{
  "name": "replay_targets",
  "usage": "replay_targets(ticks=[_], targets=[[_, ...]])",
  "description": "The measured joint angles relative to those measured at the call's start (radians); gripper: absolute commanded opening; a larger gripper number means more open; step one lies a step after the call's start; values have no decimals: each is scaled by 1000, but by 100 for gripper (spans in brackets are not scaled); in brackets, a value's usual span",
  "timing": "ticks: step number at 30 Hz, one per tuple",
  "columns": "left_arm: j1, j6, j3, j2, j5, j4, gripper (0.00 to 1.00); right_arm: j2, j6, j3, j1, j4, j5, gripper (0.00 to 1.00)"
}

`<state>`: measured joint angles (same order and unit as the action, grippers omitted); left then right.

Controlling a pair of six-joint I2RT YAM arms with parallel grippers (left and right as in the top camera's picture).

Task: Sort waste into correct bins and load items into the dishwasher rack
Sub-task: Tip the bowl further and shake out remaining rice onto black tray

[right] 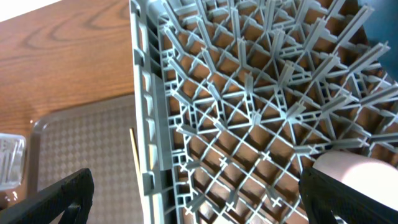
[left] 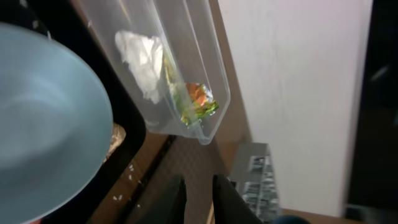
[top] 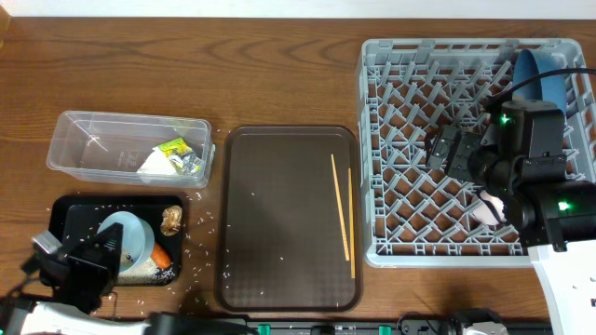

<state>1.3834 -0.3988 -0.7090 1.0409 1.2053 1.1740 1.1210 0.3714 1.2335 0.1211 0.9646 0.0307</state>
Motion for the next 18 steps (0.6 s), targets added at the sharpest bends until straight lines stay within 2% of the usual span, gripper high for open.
replay_targets(ticks=[1,6,8,14,18], targets=[[-23,9,-34,-21,-16,3,21,0,0,0,0,-4,0,99],[-176,122,-142,-98,-107,-60,23,0,4,0,0,-17,10,99],[-244,188,-163,-117,-176,-85,27,0,5,0,0,-25,23,99],[-481,334,-224,-135,-507,-88,48,0,8,0,0,-31,44,99],[-655,377,-225,-112,-683,-97,50,0,11,0,0,-37,48,99]])
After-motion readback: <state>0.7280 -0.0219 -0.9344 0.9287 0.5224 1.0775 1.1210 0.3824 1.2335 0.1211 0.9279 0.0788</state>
